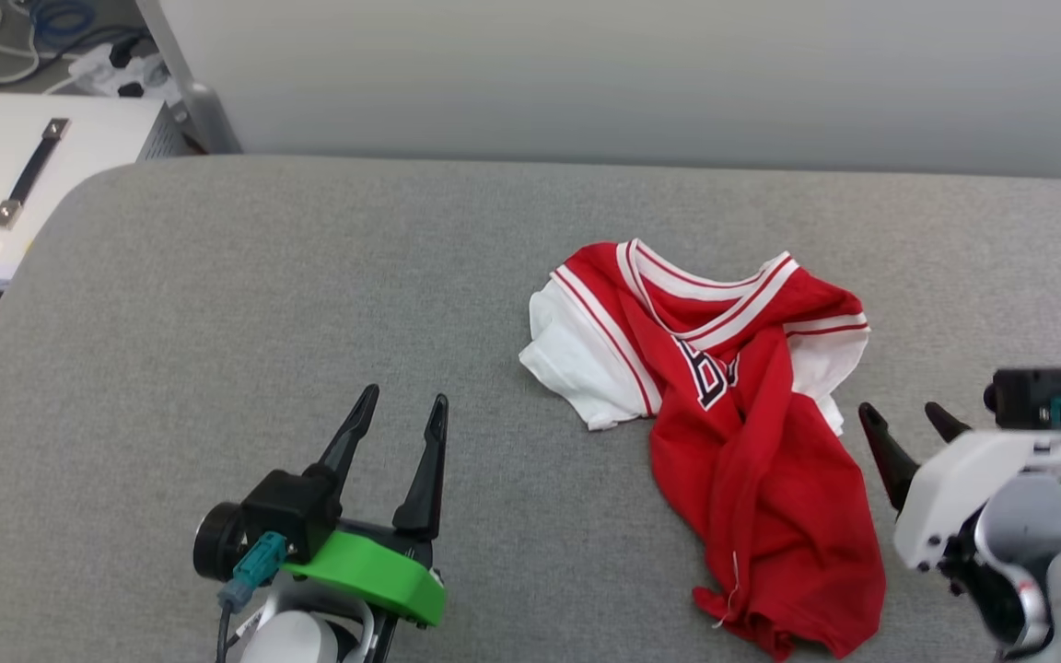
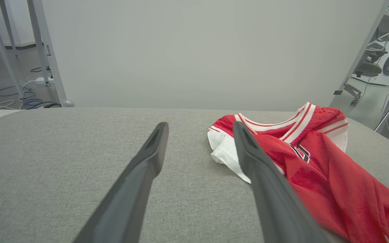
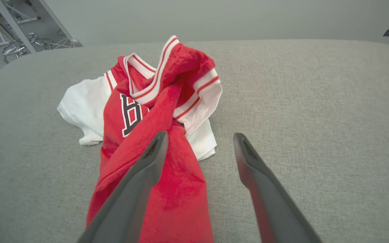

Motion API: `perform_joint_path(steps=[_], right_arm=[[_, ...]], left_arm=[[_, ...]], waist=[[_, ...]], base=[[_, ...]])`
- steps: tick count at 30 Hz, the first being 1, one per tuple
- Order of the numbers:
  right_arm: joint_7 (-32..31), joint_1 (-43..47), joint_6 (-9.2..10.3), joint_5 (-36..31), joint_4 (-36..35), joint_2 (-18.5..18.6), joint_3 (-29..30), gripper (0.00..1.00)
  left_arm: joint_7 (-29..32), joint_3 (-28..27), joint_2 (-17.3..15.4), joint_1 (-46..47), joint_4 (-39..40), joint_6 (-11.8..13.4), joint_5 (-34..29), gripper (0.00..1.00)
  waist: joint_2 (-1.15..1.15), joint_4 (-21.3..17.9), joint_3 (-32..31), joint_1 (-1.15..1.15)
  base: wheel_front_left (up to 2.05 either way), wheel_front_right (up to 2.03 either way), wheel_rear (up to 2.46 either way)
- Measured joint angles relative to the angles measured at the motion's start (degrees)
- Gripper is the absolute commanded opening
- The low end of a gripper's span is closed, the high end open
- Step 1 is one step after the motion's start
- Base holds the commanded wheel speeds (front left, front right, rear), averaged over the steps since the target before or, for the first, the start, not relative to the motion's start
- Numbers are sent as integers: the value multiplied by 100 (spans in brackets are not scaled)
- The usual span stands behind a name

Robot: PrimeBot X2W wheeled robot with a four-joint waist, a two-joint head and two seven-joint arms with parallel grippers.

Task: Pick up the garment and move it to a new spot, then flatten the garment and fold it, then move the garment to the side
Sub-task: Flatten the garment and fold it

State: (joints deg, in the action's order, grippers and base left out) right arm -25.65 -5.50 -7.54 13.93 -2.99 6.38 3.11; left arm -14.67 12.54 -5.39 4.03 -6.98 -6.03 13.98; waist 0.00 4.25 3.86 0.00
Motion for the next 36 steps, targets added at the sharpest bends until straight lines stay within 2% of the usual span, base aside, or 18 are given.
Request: perform_joint_path(steps=[4,6,9,14,22,23,24,29,36], right_arm=[[-1623,-650,0,299,54,161,156,100],[-2135,-1001,0,286,116,286,210,100],[-2721,-1421,1,347,338,274,442,100],[-3188,-1828,1,172,738,310,581,100],[-3295,-2107,0,-140,1249,304,564,100],[-3310,-2113,0,-160,1310,321,542,35],[-3311,-2114,0,-160,1346,336,519,0],[-3305,-2175,0,-99,1384,620,424,0],[-3713,-2210,0,198,1300,1367,750,0]], left_arm=[[0,1,44,158,-4,-41,-67,100],[0,3,68,243,-9,-64,-81,100],[0,1,125,349,-22,-85,-81,100],[0,68,167,463,-122,-103,-81,100],[0,149,191,580,-159,-107,-82,100],[0,151,193,586,-164,-110,-82,100],[0,151,196,590,-168,-114,-82,100],[0,142,199,615,-177,-129,-89,100],[0,172,209,625,-169,-129,-87,100]], waist=[[0,86,241,0],[0,142,359,0],[0,253,529,1],[0,501,770,1],[0,788,1100,1],[0,813,1136,1],[0,832,1159,1],[0,888,1225,1],[0,886,1222,0]], base=[[0,0,0],[0,0,0],[0,0,0],[0,0,0],[0,0,0],[0,0,0],[0,0,0],[0,0,0],[0,0,0]])
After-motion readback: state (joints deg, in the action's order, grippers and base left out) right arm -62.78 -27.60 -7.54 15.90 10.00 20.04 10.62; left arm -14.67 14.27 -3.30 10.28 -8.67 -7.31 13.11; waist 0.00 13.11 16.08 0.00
